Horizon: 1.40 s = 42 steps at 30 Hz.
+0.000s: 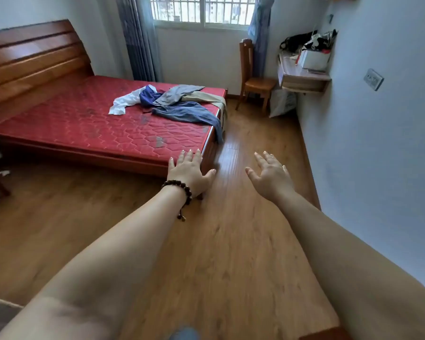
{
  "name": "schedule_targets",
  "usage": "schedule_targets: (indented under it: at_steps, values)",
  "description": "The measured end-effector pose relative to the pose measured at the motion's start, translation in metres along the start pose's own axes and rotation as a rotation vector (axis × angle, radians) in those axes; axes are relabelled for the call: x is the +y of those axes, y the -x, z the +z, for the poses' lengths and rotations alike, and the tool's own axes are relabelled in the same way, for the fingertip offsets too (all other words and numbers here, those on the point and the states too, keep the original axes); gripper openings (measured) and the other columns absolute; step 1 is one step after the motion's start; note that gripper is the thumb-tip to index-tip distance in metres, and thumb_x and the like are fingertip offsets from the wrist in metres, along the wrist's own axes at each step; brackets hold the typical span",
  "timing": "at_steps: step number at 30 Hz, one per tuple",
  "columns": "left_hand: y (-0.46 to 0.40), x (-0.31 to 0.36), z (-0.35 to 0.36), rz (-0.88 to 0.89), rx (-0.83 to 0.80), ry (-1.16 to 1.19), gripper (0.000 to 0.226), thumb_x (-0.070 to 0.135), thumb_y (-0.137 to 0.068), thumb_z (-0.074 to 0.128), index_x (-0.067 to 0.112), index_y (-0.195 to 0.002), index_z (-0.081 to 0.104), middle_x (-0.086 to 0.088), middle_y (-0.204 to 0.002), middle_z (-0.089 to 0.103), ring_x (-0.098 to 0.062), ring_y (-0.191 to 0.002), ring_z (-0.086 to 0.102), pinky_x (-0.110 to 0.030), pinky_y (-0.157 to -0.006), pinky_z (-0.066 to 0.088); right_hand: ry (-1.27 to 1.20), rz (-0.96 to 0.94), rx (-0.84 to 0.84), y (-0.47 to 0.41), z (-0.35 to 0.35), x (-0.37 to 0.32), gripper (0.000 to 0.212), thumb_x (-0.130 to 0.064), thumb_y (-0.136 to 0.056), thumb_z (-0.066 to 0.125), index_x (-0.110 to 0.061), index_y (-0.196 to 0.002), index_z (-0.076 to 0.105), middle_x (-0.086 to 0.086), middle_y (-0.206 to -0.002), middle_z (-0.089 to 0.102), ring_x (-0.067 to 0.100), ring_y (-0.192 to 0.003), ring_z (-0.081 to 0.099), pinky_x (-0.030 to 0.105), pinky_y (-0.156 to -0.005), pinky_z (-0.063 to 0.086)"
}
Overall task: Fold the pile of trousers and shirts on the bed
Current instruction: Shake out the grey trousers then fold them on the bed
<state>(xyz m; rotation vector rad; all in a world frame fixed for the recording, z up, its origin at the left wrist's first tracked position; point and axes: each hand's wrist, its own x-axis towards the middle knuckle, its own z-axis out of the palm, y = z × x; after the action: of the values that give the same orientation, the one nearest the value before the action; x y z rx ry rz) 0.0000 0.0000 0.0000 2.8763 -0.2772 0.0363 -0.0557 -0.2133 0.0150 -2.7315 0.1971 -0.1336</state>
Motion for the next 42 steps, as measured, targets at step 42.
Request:
schedule_targets:
  at_steps: [42]
  values:
    - [-0.831,0.062,0.136,-0.046,-0.108,-0.055,0.079,0.062,-0.092,0.034,0.019,-0.154,0.011,-0.005,-0.162,0.014,-0.019,-0.149,0.003,-0.048,-0.119,0.004,0.019,0.053,-0.109,-0.845,0.067,0.163,0.059,-0.048,-0.099,0.038,-0.025,-0.152,0.024,0.003,-0.161,0.016,0.020,-0.149,0.010,0.045,-0.120,0.014]
